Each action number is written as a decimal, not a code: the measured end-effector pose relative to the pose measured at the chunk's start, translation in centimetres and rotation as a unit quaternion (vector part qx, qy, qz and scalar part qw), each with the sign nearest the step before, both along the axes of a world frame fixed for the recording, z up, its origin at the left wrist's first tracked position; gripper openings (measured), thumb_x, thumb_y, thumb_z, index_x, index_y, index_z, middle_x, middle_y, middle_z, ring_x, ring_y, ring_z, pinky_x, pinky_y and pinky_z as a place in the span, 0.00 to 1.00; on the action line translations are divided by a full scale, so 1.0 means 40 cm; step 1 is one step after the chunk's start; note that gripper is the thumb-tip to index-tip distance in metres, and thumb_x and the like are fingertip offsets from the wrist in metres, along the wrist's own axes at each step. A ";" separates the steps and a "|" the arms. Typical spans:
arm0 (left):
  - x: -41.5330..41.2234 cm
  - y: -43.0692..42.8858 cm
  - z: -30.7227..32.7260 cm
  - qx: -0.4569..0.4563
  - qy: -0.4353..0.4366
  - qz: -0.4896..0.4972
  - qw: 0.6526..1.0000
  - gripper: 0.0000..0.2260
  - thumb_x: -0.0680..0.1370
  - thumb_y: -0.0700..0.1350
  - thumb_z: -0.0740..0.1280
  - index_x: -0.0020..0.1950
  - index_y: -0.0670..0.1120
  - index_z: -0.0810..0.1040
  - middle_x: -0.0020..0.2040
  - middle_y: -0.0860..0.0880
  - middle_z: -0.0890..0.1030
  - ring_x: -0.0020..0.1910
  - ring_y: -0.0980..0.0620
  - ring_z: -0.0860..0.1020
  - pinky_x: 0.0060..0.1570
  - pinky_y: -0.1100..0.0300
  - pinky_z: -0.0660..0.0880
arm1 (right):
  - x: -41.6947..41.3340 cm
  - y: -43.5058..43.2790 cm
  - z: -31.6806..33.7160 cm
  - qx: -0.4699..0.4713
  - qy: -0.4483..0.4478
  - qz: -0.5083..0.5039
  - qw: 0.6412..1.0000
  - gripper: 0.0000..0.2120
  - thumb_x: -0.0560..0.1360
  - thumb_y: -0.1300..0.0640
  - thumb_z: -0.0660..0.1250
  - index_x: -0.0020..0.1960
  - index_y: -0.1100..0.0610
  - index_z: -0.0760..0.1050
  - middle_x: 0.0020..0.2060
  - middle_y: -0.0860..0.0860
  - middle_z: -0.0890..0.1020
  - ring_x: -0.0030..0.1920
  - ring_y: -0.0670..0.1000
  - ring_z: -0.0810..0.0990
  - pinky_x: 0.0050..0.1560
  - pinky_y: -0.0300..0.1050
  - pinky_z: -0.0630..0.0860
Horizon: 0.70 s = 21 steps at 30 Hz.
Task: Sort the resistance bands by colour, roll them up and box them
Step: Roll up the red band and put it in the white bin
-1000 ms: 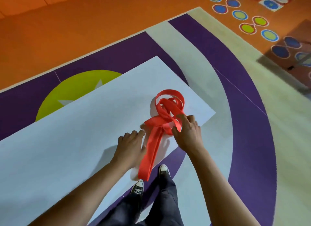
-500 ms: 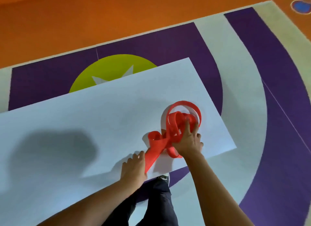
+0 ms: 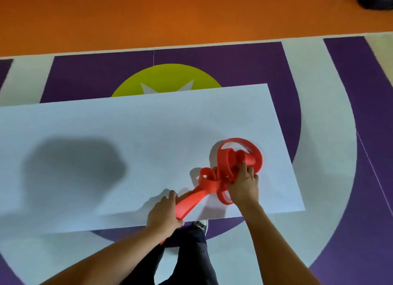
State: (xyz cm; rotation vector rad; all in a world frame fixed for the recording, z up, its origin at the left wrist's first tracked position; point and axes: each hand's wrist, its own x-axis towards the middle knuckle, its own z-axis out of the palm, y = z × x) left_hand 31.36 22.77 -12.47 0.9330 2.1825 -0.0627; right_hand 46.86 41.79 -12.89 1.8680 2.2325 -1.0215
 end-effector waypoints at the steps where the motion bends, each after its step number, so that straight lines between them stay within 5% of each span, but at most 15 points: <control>1: 0.010 -0.001 -0.005 -0.009 0.010 -0.002 1.000 0.28 0.69 0.52 0.78 0.62 0.49 0.67 0.56 0.50 0.77 0.56 0.47 0.79 0.53 0.51 0.78 | -0.007 -0.016 -0.001 0.004 0.014 0.005 1.000 0.26 0.75 0.60 0.69 0.71 0.59 0.67 0.62 0.61 0.74 0.57 0.66 0.73 0.55 0.58 0.74; 7: 0.005 -0.011 -0.003 -0.008 0.061 -0.051 0.997 0.21 0.74 0.49 0.73 0.64 0.47 0.73 0.60 0.49 0.77 0.62 0.46 0.76 0.58 0.54 0.73 | -0.028 -0.078 0.037 0.063 0.078 0.004 0.995 0.19 0.71 0.69 0.61 0.61 0.60 0.74 0.55 0.60 0.76 0.50 0.66 0.75 0.53 0.60 0.75; 14: -0.120 -0.116 0.128 0.151 -0.004 0.076 0.986 0.14 0.76 0.47 0.70 0.58 0.52 0.71 0.47 0.53 0.84 0.44 0.49 0.83 0.42 0.58 0.77 | -0.194 -0.125 0.170 0.149 0.159 0.049 0.975 0.19 0.69 0.72 0.63 0.58 0.59 0.77 0.52 0.57 0.76 0.52 0.63 0.75 0.55 0.59 0.75; 21: -0.339 -0.301 0.272 0.265 0.042 0.175 0.947 0.11 0.77 0.47 0.72 0.54 0.52 0.71 0.40 0.57 0.79 0.36 0.57 0.77 0.39 0.65 0.71 | -0.464 -0.301 0.304 0.169 0.199 0.116 0.958 0.20 0.71 0.70 0.62 0.60 0.56 0.77 0.56 0.54 0.75 0.55 0.61 0.75 0.52 0.55 0.77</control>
